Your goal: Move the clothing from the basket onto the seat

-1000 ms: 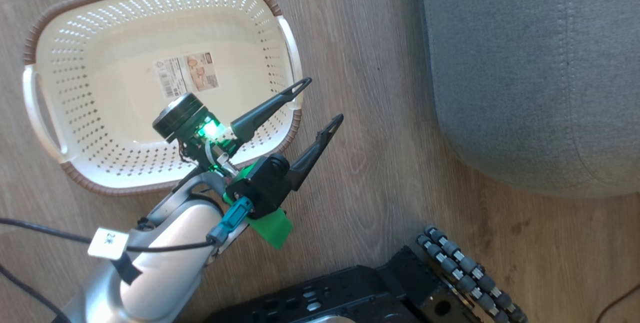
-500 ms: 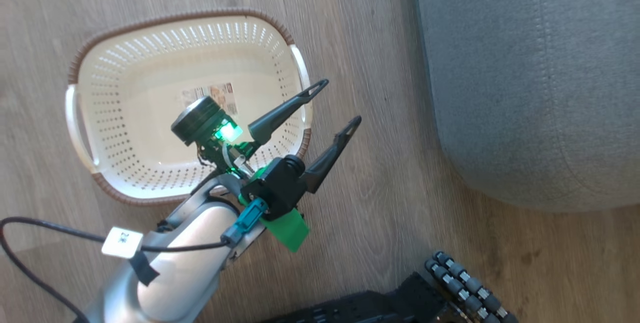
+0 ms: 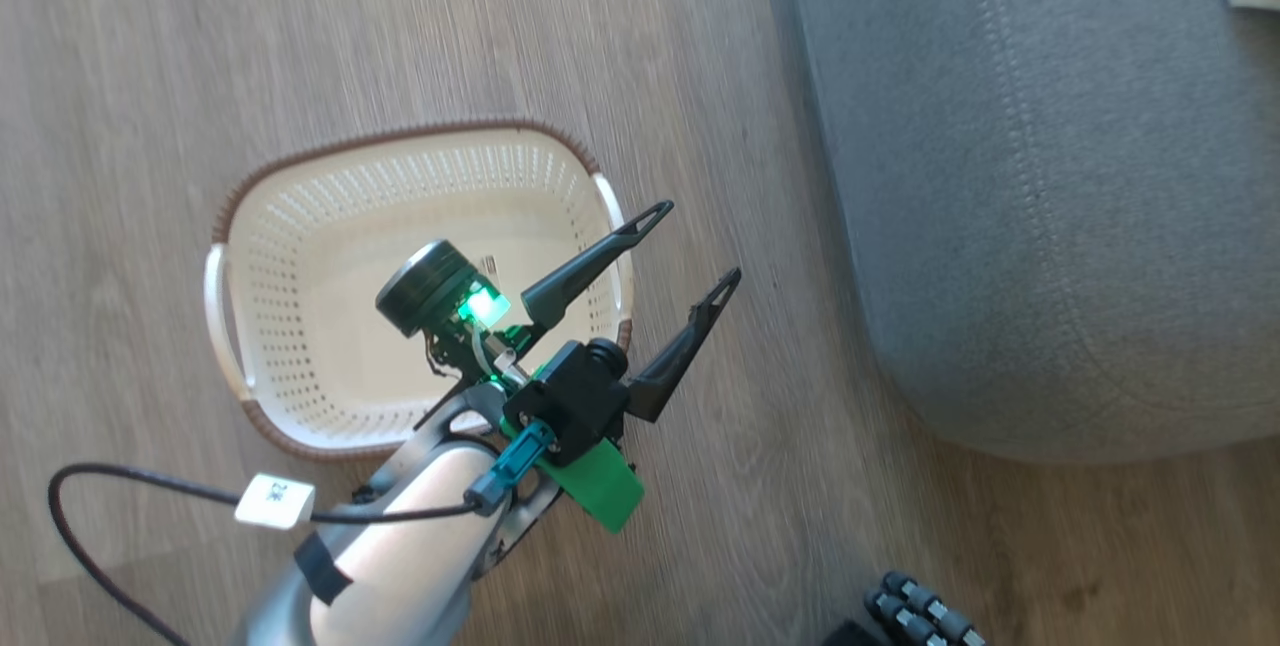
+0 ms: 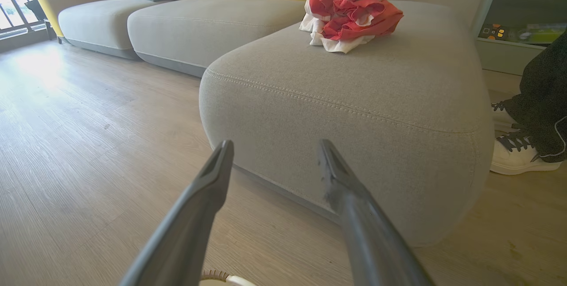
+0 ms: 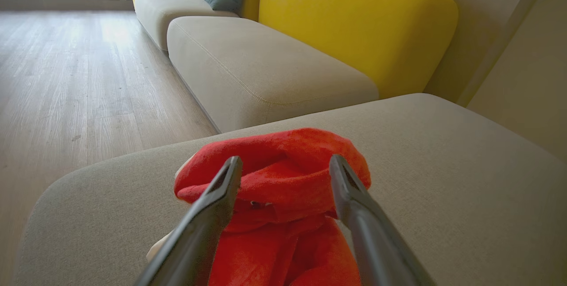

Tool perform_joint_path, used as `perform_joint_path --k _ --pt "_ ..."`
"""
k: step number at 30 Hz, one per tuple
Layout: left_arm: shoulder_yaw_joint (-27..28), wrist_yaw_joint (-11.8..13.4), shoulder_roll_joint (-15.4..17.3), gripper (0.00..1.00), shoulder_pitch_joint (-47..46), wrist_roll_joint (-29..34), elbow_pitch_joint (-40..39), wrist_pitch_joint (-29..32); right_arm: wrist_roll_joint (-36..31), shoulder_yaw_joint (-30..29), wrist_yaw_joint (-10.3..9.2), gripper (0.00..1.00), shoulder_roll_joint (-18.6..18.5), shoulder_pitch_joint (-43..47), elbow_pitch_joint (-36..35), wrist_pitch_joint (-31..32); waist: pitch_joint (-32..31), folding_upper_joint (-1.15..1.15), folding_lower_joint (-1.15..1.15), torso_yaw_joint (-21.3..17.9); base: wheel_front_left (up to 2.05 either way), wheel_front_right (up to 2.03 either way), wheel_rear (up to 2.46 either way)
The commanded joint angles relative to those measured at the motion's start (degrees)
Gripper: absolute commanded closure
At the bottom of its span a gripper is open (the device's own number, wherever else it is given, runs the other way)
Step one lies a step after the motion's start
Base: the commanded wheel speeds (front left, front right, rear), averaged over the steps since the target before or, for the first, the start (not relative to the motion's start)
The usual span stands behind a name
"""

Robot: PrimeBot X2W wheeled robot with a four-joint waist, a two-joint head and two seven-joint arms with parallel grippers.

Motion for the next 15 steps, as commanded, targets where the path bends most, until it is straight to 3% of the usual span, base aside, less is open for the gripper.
perform_joint_path --k 1,8,15 --pt "1.98 0.32 -0.36 0.0 0.85 -0.26 -1.55 -0.25 0.82 1.52 -0.02 0.0 -0.93 0.97 -3.13 -0.37 -2.3 0.0 0.0 0.11 0.0 0.0 0.0" --pt "6.26 0.68 -2.94 0.0 3.57 -2.62 -1.58 -0.25 9.64 7.91 -0.02 0.0 1.62 5.15 -11.0 -0.38 -7.37 0.0 0.0 1.07 0.0 0.0 0.0" --pt "9.82 0.16 -4.01 0.0 5.7 -1.94 -1.78 -0.25 16.22 17.24 -0.02 0.0 0.85 10.9 -22.19 -0.38 -10.1 0.0 0.0 2.22 0.0 0.0 0.0"
